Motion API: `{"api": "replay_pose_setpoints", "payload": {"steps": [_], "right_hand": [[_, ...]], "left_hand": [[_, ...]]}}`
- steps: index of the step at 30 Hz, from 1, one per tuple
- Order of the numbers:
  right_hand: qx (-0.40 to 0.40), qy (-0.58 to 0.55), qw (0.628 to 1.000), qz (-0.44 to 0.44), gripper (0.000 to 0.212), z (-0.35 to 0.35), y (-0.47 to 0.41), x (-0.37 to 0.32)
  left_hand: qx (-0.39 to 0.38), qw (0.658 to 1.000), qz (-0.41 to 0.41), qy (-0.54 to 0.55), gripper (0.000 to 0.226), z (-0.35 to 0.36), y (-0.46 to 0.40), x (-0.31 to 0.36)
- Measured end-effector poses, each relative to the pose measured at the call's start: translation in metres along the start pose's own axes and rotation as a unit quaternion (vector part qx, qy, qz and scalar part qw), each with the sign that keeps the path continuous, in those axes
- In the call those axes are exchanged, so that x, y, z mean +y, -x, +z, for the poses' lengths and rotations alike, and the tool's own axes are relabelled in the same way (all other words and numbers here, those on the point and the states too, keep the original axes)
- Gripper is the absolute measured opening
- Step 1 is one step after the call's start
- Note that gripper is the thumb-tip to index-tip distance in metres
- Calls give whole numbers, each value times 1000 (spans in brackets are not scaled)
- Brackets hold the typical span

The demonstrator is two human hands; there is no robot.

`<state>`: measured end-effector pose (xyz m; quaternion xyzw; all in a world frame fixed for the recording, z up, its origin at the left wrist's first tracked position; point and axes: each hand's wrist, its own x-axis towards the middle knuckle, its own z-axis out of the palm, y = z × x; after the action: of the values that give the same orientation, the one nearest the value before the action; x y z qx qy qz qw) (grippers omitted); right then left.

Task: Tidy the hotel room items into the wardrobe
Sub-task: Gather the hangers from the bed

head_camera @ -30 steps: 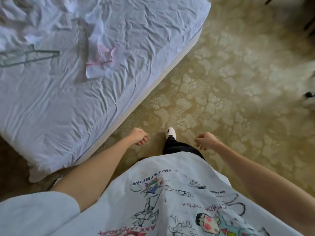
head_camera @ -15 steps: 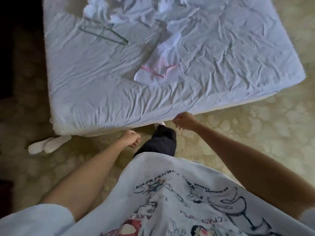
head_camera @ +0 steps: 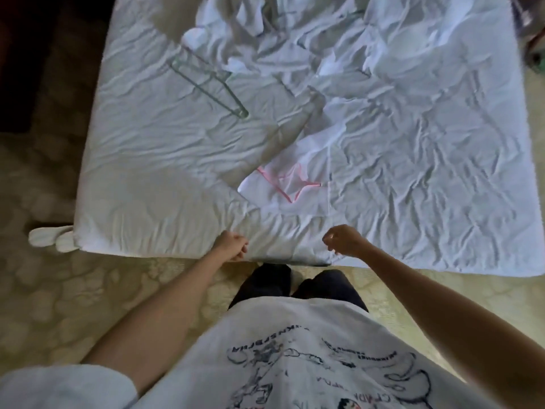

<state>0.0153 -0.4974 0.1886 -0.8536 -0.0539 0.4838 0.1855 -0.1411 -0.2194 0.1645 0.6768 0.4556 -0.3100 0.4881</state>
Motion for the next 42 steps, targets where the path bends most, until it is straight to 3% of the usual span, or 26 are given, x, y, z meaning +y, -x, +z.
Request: {"api": "replay_pose_setpoints", "payload": {"steps": [6,12,17,22,25,27,30,32,35,38,40,42], "right_hand": [[-30,11,999,10,14,-56,-57,3],[-42,-38,998,-11,15,-121,-147,-45],[28,-64,995,-68,15,-186,-287,-119],[120,-24,981,-150,18,-225,-408,-189],[237,35,950,-202,17,-241,-465,-210],[328,89,909,-241,22,-255,-498,-217],[408,99,874,-246,31,-277,-542,-225],[427,61,869,-244,28,-287,-566,-231],[416,43,861,-289,30,-301,-596,-241],[368,51,866,-336,25,-313,-615,-255],[337,79,878,-330,17,-311,-626,-265],[293,109,905,-287,18,-302,-636,-278]], "left_hand": [[-10,1000,0,6,16,15,-30,82],[41,994,-37,96,16,-6,-82,149],[135,984,-3,117,20,-46,-183,226],[167,980,55,97,22,-78,-292,296],[208,972,108,-13,23,-88,-348,336],[229,964,122,-64,34,-90,-386,361],[187,976,106,-26,55,-86,-442,400],[182,978,102,5,52,-79,-470,420],[318,941,119,-19,37,-78,-488,429],[458,881,68,-93,58,-96,-496,410],[470,879,-9,-75,72,-112,-501,386],[473,879,-54,-33,65,-124,-507,361]]}}
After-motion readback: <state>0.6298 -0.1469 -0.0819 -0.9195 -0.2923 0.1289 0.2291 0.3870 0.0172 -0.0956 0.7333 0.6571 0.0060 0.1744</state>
